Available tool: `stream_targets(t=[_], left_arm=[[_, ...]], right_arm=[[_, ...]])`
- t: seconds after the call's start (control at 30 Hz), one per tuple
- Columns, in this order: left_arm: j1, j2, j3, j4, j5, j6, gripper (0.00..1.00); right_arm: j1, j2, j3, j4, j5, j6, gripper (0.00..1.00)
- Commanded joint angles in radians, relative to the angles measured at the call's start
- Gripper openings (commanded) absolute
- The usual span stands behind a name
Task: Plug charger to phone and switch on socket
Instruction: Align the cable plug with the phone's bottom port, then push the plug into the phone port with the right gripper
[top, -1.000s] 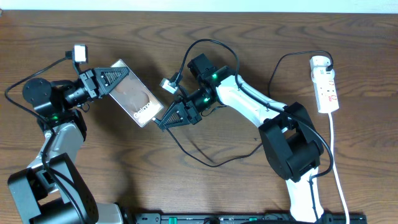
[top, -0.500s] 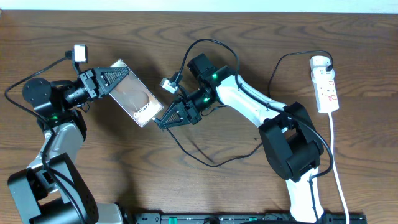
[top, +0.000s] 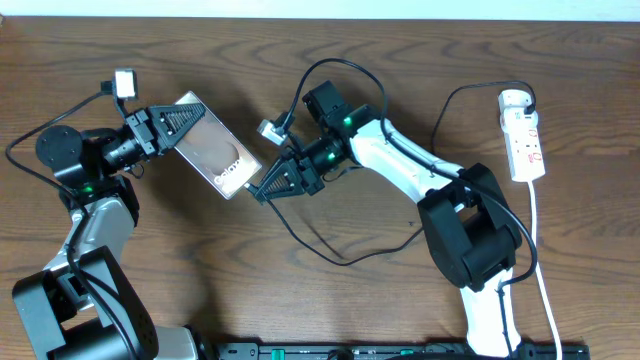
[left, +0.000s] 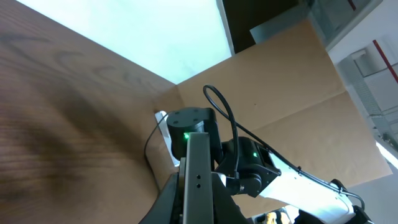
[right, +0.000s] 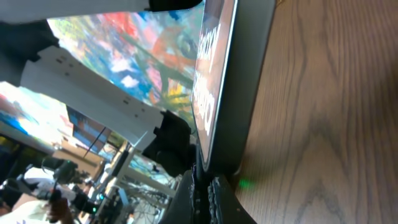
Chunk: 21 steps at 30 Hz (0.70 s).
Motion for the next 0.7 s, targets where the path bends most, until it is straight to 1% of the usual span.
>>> stream_targets(t=[0.0,0.17,0.3,0.57,0.67], left_arm=[[-0.009,-0.015,-0.001,0.005,0.018,0.03,0.07],[-0.009,-0.015,-0.015,0.004,0.014,0.063,0.07],[-0.009,-0.015,-0.025,0.005,0.0,0.063,0.07],[-0.012,-0.015,-0.026,0.004,-0.024,0.062,0.07],[-0.026,-0.015,-0.026,0.004,-0.036,0.062,0.07]], right_arm=[[-0.019,-0.039,0.013,0.01,-0.034,0.017,0.01],[-0.027,-0.039,0.013,0.017,-0.034,0.024,0.01],[-0.027,-0.039,0.013,0.024,-0.034,0.028,0.01],[-0.027,-0.039,0.013,0.095,-0.034,0.095,0.01],[-0.027,-0.039,0.013,0.107,-0.034,0.1,0.01]])
